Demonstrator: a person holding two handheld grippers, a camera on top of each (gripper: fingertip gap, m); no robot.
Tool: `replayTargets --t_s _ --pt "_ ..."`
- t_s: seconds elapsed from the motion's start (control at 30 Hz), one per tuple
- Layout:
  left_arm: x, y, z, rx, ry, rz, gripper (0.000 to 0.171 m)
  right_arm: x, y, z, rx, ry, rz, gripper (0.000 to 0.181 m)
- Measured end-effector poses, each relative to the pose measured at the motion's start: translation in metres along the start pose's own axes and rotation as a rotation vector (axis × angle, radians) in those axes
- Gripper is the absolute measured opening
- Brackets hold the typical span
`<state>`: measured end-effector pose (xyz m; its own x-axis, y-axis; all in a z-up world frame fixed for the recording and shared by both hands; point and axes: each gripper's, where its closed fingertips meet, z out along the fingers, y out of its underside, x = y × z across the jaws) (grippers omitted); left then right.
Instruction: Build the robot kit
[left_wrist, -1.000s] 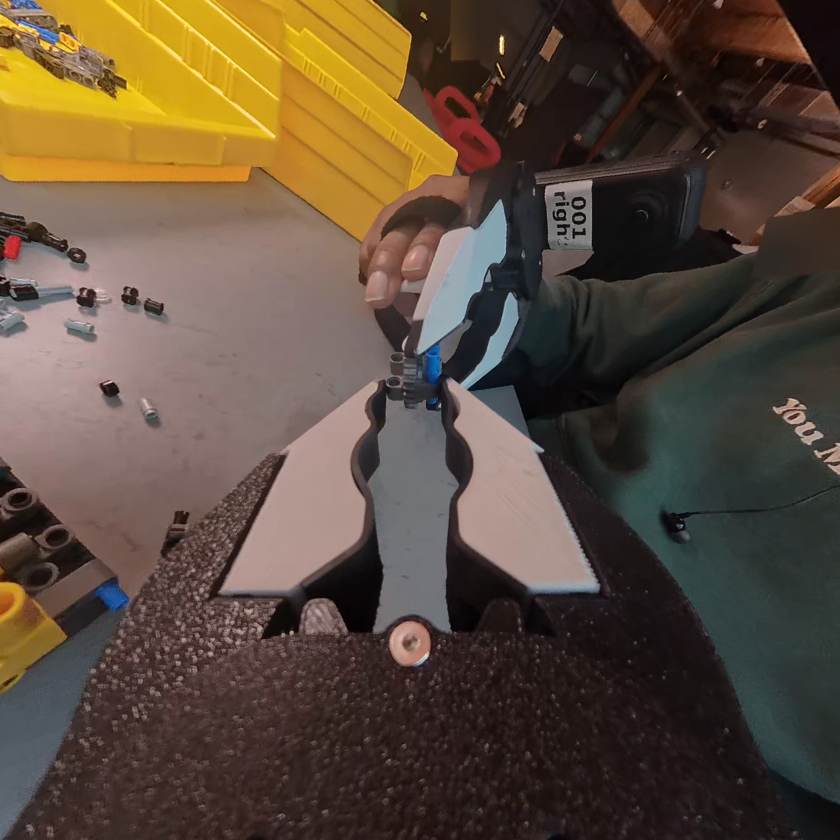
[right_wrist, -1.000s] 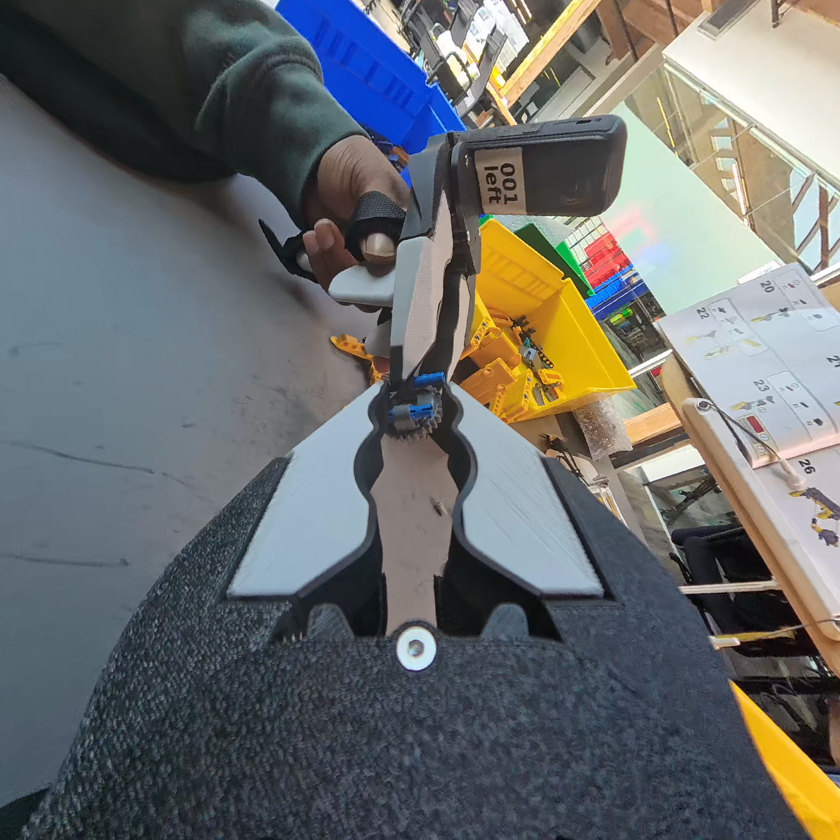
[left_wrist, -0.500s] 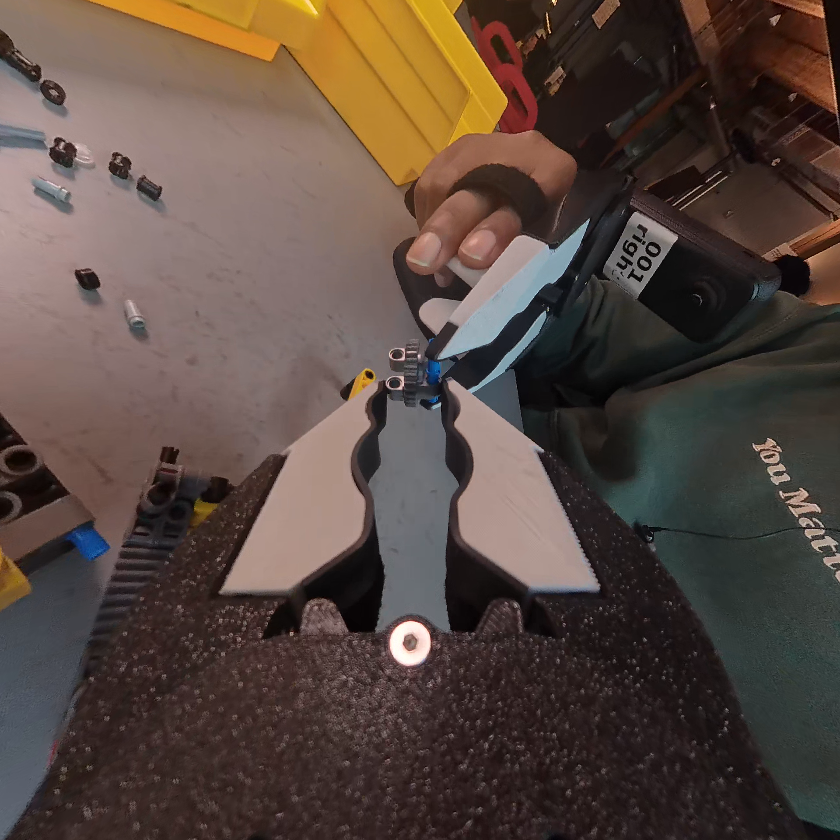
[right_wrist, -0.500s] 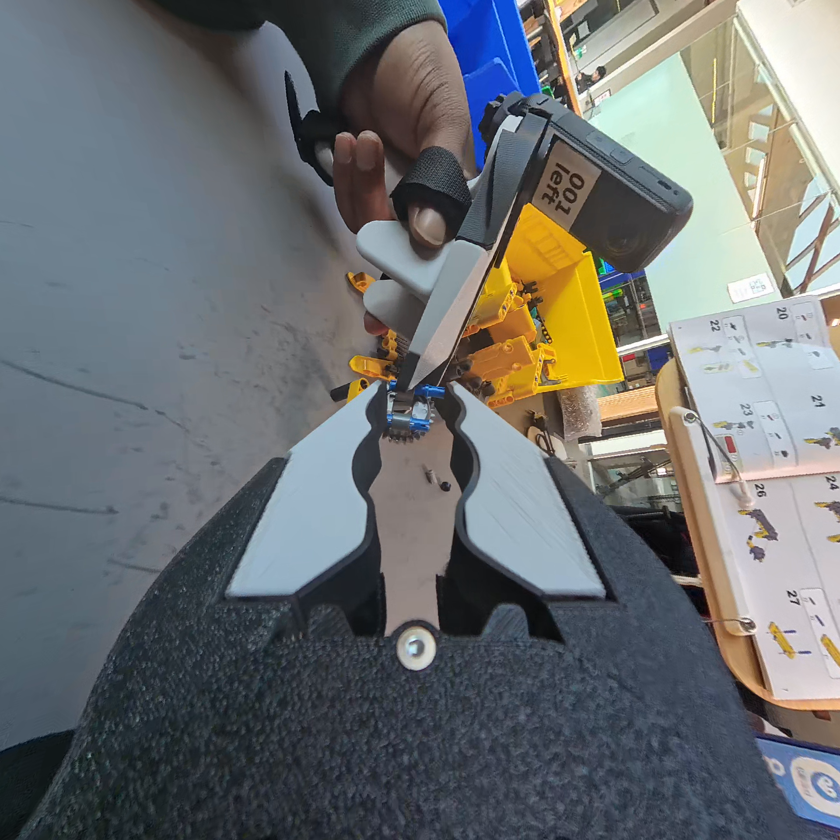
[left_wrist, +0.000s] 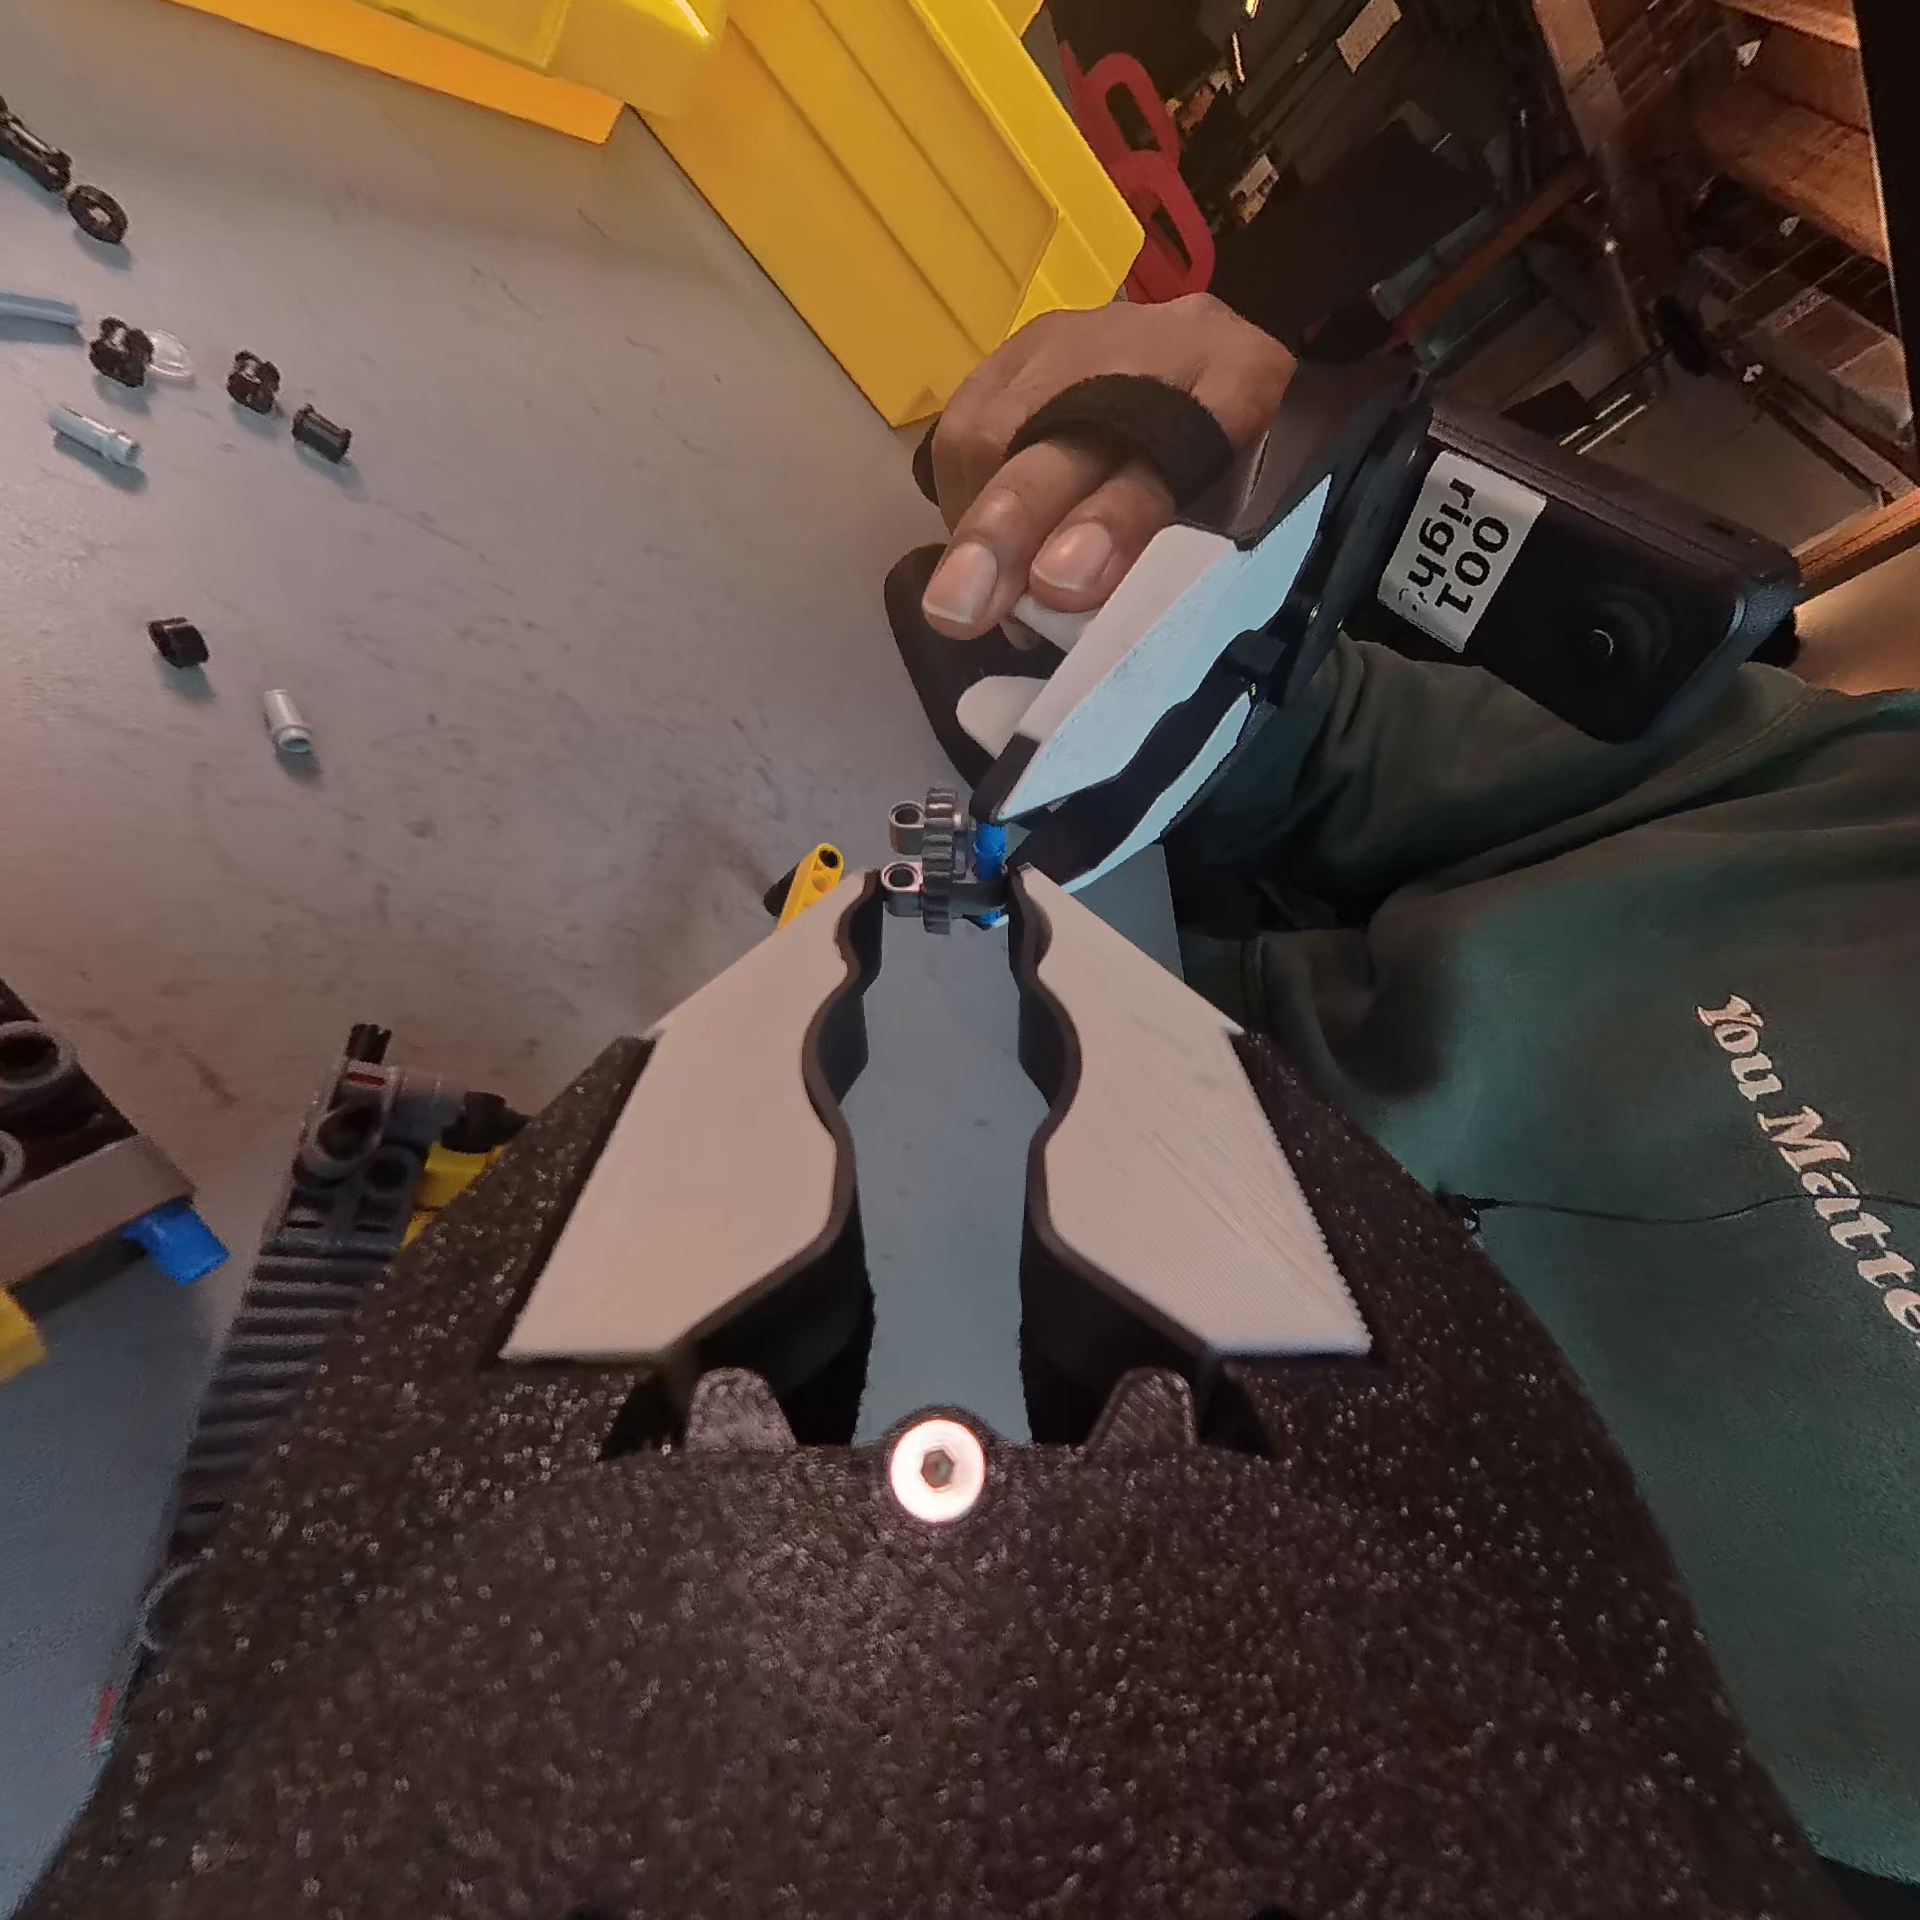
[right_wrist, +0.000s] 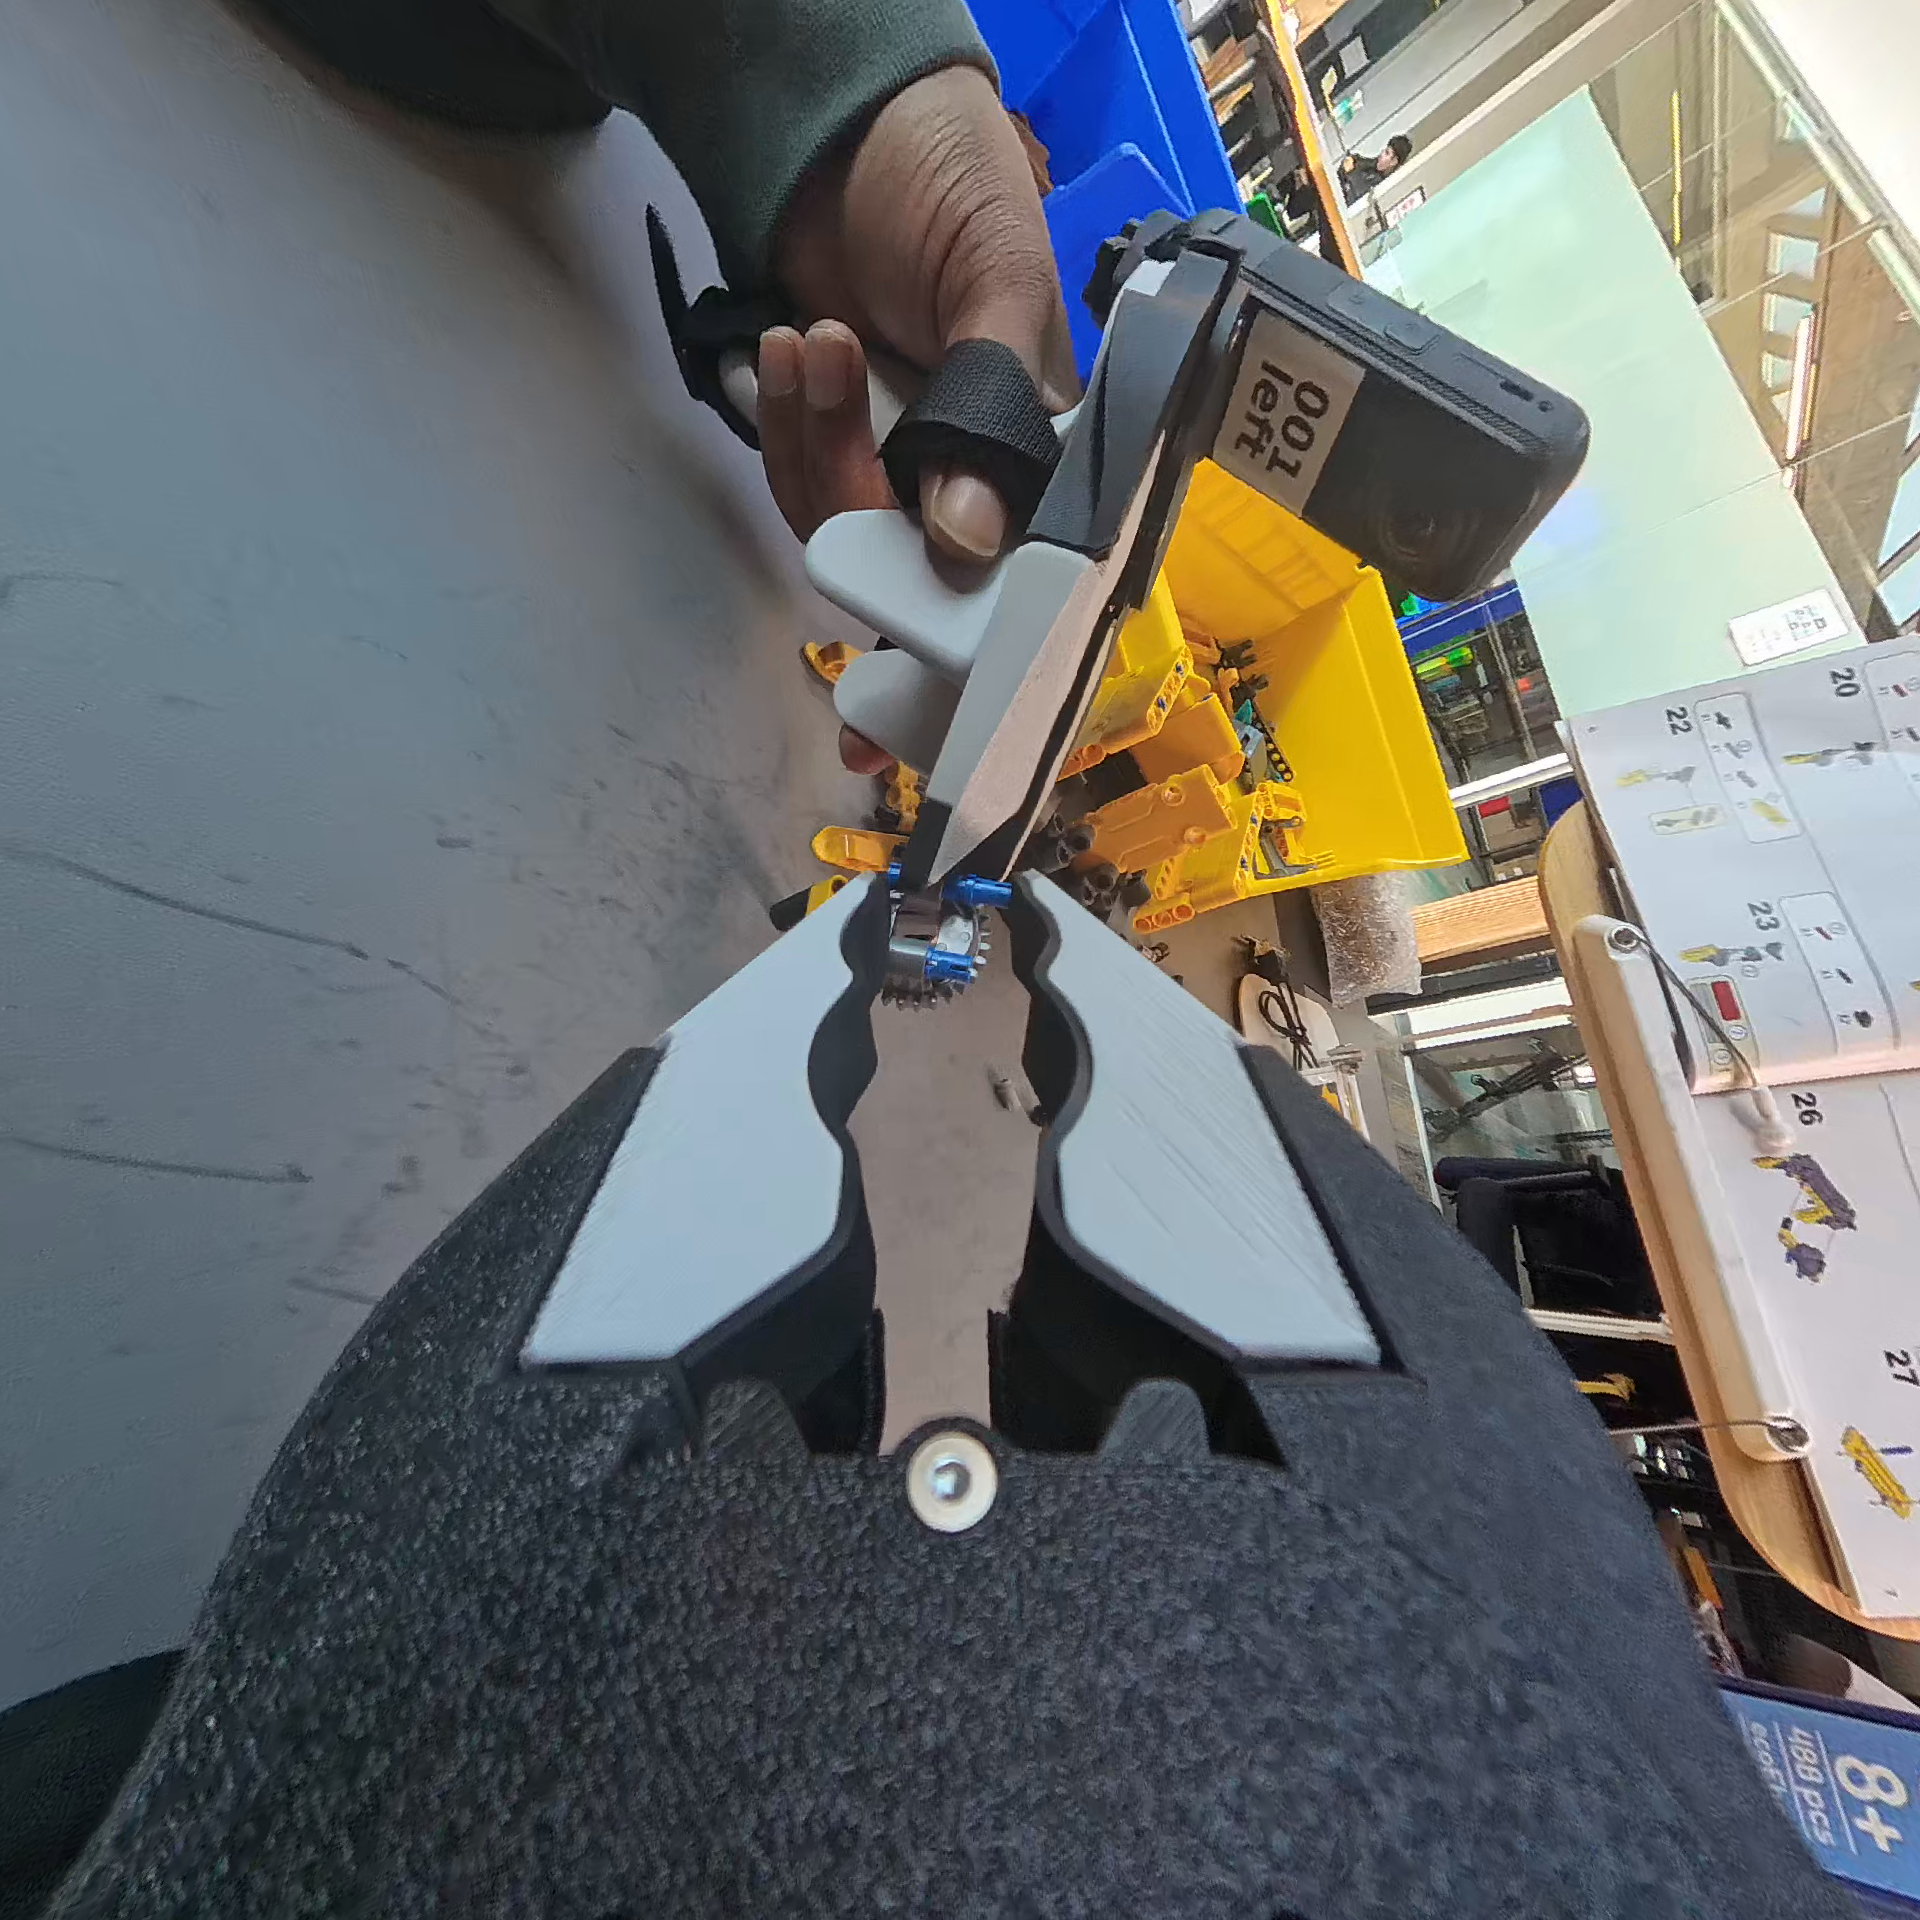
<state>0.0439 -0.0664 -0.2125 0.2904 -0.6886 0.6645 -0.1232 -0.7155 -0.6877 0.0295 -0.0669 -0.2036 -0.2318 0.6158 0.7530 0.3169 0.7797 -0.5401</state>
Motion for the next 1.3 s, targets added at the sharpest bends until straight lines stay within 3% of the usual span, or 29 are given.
replayTargets --t_s 0.43,0.67,0.83,1.07,1.3 --pt "0.012 -0.022 -0.010 0.107 0.011 0.004 0.021 0.020 -0.011 -0.006 0.088 0.073 0.184 0.021" --pt "0.009 -0.021 -0.010 0.102 0.001 -0.005 0.021 0.014 -0.010 -0.002 0.067 0.070 0.139 0.021" --pt "0.001 -0.017 -0.009 0.091 -0.014 -0.011 0.021 0.010 -0.005 0.002 0.067 0.010 0.240 0.022" --pt "-0.015 -0.015 -0.011 0.038 -0.184 0.235 0.022 0.014 0.001 -0.003 0.108 -0.088 0.487 0.027" --pt "-0.011 -0.007 -0.007 0.000 -0.201 0.387 0.022 0.000 0.019 0.001 0.030 -0.221 0.644 0.026"
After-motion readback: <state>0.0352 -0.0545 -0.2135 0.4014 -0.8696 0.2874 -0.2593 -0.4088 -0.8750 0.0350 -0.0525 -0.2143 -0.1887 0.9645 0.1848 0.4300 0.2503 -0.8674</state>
